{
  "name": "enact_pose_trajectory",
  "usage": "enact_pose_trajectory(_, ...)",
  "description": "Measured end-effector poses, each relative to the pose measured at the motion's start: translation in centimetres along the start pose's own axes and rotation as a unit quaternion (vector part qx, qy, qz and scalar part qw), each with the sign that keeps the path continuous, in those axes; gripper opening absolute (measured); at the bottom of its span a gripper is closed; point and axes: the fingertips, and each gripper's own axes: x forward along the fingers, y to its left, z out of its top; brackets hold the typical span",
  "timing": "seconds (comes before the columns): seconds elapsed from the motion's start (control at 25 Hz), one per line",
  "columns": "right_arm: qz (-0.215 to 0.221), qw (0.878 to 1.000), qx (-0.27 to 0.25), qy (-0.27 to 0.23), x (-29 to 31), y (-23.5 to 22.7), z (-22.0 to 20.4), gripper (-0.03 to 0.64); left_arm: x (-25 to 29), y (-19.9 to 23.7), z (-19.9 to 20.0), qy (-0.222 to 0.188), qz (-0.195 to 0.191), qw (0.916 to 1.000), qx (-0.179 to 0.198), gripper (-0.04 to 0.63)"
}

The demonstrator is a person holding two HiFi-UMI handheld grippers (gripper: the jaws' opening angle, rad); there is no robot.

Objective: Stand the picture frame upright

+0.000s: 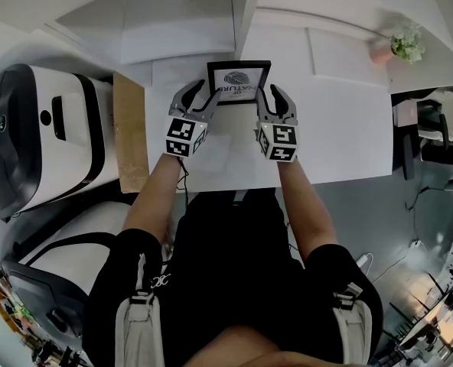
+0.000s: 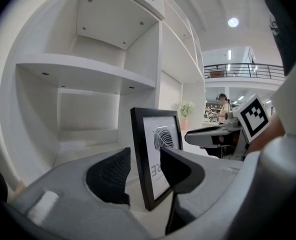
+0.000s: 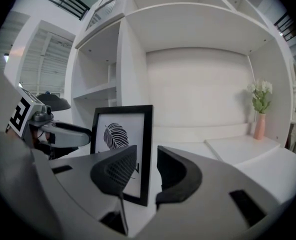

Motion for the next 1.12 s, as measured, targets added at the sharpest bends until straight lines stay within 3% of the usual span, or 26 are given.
enact_pose_trajectory(0.36, -0.013, 0.999, -0.001, -0.048, -3.3, 0.5, 3.6, 0.112, -3.7, -1.0, 3.5, -0.039, 0.041, 0.9984, 0.004, 0.179)
enact_pose_trajectory(0.56, -0.020, 0.997, 0.002, -0.069, -6.2, 1.1, 5.8, 0.057, -6.4, -2.4, 5.5, -0.049, 0.066, 0.9965, 0.012, 0.104)
enact_pose_trajectory(0.72, -0.010, 0.996, 0.006, -0.084, -8.1, 1.5, 7.8, 0.002, -8.5, -3.5, 8.0, -0.066, 0.092, 0.9935, 0.015, 0.050)
enact_pose_trajectory(1.12, 0.025, 0.994, -0.002, -0.111, -13.0, 1.3, 12.8, 0.000, -11.9, -7.6, 12.7, -0.090, 0.146, 0.9853, 0.001, 0.018)
